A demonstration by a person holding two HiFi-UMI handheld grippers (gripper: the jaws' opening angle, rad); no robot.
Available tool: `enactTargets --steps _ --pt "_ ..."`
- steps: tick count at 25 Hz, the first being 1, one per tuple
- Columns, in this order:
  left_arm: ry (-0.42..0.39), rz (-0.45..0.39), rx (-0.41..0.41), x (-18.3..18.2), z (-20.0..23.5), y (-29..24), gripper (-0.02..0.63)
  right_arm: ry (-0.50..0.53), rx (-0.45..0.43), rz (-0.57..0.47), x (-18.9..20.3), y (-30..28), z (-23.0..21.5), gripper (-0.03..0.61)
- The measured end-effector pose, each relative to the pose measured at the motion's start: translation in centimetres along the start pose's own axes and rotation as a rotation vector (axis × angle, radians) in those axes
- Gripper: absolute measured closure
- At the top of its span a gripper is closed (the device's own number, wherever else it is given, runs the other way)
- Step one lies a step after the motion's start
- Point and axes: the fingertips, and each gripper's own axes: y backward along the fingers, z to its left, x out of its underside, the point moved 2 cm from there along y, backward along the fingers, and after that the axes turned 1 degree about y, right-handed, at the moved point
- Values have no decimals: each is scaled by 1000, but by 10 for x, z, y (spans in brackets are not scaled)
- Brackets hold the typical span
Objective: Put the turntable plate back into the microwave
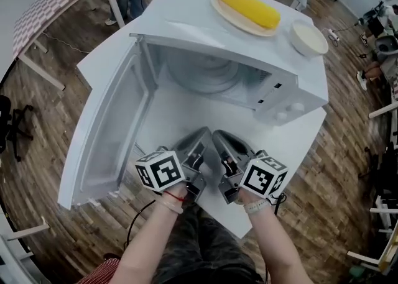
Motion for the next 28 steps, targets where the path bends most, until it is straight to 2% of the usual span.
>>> enactTargets --steps 3,6,11,14,19,23,28 --pt "-143 5 -55 7 -12 13 601 130 31 0 5 17 13 535" --pt "-322 6 -105 14 -30 26 601 282 53 2 9 33 29 535" --pt "-548 -24 -126 27 -70 58 601 423 4 -11 14 69 61 535" --pt "-593 -48 -151 25 -89 80 601 504 -12 -26 11 81 86 535" --pt "-672 -88 -188 23 -110 105 601 642 10 -42 16 93 120 535" --pt "-702 -136 -204 33 -124 123 601 664 13 -63 19 110 135 535" --pt "-698 -116 -210 59 -133 139 601 659 -6 -55 25 130 151 537"
